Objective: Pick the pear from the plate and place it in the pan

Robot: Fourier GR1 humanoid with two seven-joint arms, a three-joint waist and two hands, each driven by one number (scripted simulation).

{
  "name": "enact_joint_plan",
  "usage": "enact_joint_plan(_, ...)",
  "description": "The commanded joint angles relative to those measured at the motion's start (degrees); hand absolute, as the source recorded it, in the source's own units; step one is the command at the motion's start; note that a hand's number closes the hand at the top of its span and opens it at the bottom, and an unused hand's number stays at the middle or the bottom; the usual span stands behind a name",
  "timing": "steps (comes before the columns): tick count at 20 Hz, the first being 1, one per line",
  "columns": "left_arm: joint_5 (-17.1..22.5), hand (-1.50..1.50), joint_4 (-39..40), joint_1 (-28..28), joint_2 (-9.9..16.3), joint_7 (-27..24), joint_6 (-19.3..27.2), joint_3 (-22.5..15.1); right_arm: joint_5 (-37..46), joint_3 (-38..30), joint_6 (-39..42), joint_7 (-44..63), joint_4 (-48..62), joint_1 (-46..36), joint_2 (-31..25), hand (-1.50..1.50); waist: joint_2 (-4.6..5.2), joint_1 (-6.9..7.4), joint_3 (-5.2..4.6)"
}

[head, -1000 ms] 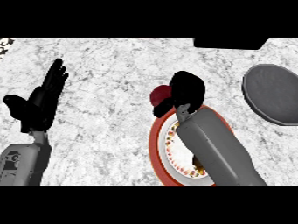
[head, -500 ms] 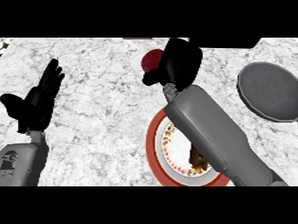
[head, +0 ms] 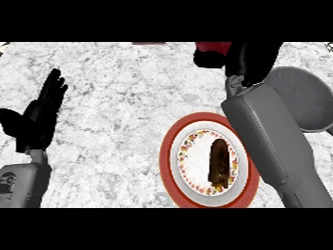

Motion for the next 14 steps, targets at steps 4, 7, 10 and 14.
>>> enact_joint_plan(4,0.3,0.00,-0.6,0.0,0.4,1.3,-0.3,0.4,-2.7,-9.5,-5.3,-5.8,0.6,7.3,-9.1,1.50,0.08,0.10,-0.01)
enact_joint_plan(7,1.1,0.00,-2.5,-0.3,1.8,2.8,-0.9,1.4,-5.5,-12.9,-8.0,-11.7,1.0,12.8,-13.6,1.50,0.02,-0.10,0.02)
enact_joint_plan(10,-0.4,0.00,-0.7,1.3,-1.1,-1.6,0.5,-0.2,-3.5,-14.7,-8.4,-14.3,8.6,12.1,-17.7,1.50,0.33,0.46,-0.02)
enact_joint_plan(14,-0.2,0.00,0.8,1.1,-0.6,-2.3,-0.5,-0.1,-6.8,-19.4,-16.0,-23.5,18.4,14.7,-21.5,1.50,0.51,0.78,0.03)
